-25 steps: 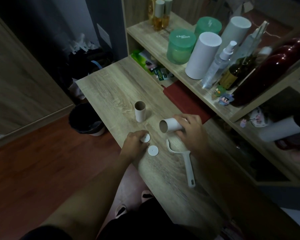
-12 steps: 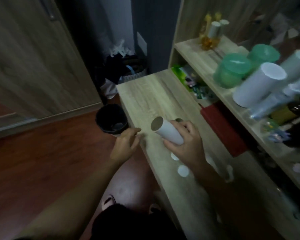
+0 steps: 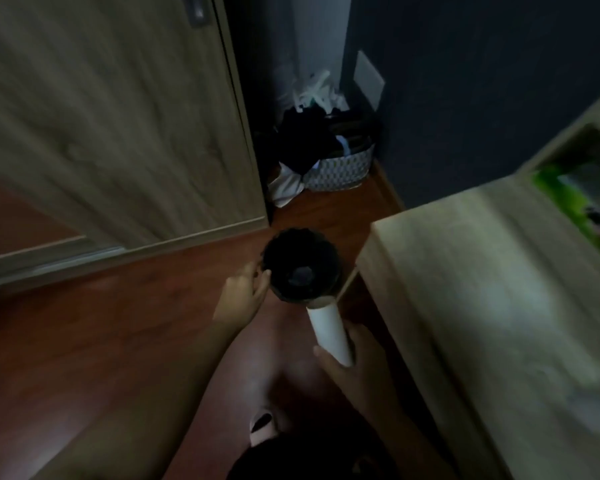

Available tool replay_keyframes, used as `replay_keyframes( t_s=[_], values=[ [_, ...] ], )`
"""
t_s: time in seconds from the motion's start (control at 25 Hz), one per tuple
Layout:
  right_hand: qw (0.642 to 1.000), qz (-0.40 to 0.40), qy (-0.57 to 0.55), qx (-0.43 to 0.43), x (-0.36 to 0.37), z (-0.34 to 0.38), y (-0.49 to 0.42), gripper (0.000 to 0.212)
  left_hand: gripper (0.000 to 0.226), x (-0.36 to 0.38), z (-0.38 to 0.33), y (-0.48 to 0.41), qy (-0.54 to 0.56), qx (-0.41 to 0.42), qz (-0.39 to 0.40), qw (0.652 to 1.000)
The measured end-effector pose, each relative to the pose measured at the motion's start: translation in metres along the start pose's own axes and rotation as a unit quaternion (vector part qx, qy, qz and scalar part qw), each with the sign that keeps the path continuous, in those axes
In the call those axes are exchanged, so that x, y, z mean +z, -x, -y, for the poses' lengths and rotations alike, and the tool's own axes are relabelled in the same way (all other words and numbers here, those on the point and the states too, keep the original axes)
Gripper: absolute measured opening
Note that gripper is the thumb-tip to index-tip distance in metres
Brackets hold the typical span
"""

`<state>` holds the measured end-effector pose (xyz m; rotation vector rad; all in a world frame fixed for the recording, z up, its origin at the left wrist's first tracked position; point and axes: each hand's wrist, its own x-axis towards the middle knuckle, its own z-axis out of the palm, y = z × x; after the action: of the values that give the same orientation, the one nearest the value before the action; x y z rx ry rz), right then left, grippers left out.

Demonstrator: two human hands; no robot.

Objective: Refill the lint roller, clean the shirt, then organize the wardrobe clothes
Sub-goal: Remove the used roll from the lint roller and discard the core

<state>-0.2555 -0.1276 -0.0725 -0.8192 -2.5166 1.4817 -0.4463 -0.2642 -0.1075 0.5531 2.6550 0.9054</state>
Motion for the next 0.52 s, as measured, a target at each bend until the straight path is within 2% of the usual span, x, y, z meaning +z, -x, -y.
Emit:
replay_keyframes(
  t_s=[0.16, 0.28, 0.4, 0.52],
  values=[
    [0.995, 0.02, 0.009, 0.102, 0.075, -0.085, -0.055, 0.073, 0.048, 0.063, 0.082, -0.088, -0.024, -0.067, 0.008, 0.997],
    [0.993, -0.001, 0.034, 0.116, 0.129, -0.159, -0.112, 0.105, 0.054, 0.129, 0.149, -0.155, -0.018, -0.106, 0.003, 0.994],
    [0.993, -0.036, 0.066, 0.096, 0.182, -0.222, -0.169, 0.104, 0.059, 0.201, 0.206, -0.21, -0.014, -0.137, -0.008, 0.99],
    [0.995, -0.02, 0.058, 0.083, 0.215, -0.256, -0.208, 0.102, 0.059, 0.254, 0.233, -0.242, -0.019, -0.144, 0.001, 0.989]
  ],
)
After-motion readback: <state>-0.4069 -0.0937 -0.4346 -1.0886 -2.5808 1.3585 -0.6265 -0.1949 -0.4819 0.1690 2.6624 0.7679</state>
